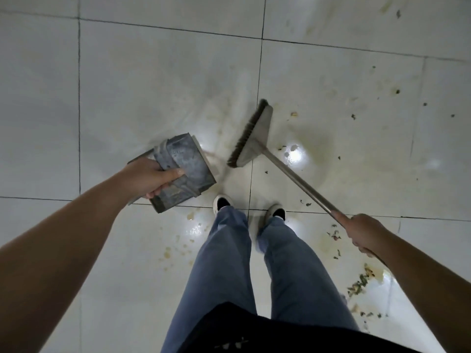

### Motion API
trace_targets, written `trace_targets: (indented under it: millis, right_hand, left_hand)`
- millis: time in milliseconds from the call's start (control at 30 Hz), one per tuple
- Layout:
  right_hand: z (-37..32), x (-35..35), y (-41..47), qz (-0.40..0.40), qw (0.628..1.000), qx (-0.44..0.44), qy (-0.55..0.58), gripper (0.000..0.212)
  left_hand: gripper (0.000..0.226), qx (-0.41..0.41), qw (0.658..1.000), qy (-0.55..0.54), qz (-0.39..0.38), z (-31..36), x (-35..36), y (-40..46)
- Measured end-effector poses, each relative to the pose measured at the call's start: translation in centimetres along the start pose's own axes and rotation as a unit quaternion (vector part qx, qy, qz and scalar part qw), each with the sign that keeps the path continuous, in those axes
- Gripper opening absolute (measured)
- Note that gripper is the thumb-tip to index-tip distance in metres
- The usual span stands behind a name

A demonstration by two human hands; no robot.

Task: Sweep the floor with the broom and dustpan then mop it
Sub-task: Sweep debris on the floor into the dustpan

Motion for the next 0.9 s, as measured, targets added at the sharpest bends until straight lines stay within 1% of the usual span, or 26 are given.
trace_targets:
  millis: [100, 200, 233, 300, 400, 533, 633, 667, 767, 833, 900]
  right_hand:
    - [-4.7, 0.5, 0.3, -0.026, 0.997, -0.069, 0.007, 0.064]
    - [-9.3, 0.8, 1.0, -0.034, 0.991, -0.132, 0.002, 0.061]
    - [-10.2, 0.8, 1.4, -0.036, 0.989, -0.143, -0.005, 0.059]
    - [-9.8, 0.5, 2.7, -0.051, 0.99, -0.132, -0.012, 0.058]
    - [-4.4, 0.0, 4.9, -0.095, 0.993, -0.07, -0.002, 0.059]
    - [7.4, 0.5, 7.8, -0.121, 0.992, 0.02, 0.006, 0.063]
    - [15.6, 0.6, 8.7, -0.128, 0.989, 0.068, -0.01, 0.065]
    - [18.0, 0.4, 8.8, -0.116, 0.991, 0.068, -0.011, 0.066]
    - [23.2, -0.1, 9.2, -0.043, 0.999, 0.014, 0.013, 0.062]
    - [23.9, -0.1, 9.2, -0.027, 0.998, -0.008, 0.047, 0.059]
    - [23.6, -0.1, 9.0, -0.035, 0.996, -0.021, 0.073, 0.059]
  left_hand:
    - [0.046, 0.008, 0.997, 0.07, 0.0, 1.1, 1.2, -0.2]
    - [0.052, 0.016, 0.99, 0.139, 0.0, 2.3, 2.5, -0.3]
    - [0.054, 0.018, 0.987, 0.16, 0.005, 2.7, 3.1, -0.4]
    - [0.057, 0.026, 0.979, 0.2, 0.019, 3.6, 4.3, -0.5]
    - [0.055, 0.021, 0.974, 0.223, 0.026, 5.4, 6.3, -0.6]
    - [0.059, 0.021, 0.961, 0.274, 0.021, 8.3, 8.7, -1.2]
    - [0.063, 0.032, 0.948, 0.316, 0.015, 11.0, 10.5, -1.7]
    - [0.064, 0.037, 0.945, 0.326, 0.012, 11.9, 11.1, -2.0]
    - [0.063, 0.052, 0.942, 0.332, 0.001, 14.1, 13.0, -2.6]
    - [0.059, 0.06, 0.945, 0.321, 0.0, 15.0, 14.0, -2.6]
    - [0.054, 0.071, 0.946, 0.317, -0.009, 16.1, 15.8, -2.3]
Point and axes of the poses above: each hand's wrist, its own y-axis towards the middle knuckle, its own x-axis out of the palm, z = x × y, the point moved 2 cm from there along y, towards the middle knuckle, and after that the axes turned 5 degrees about -y, right-handed, at the moved point
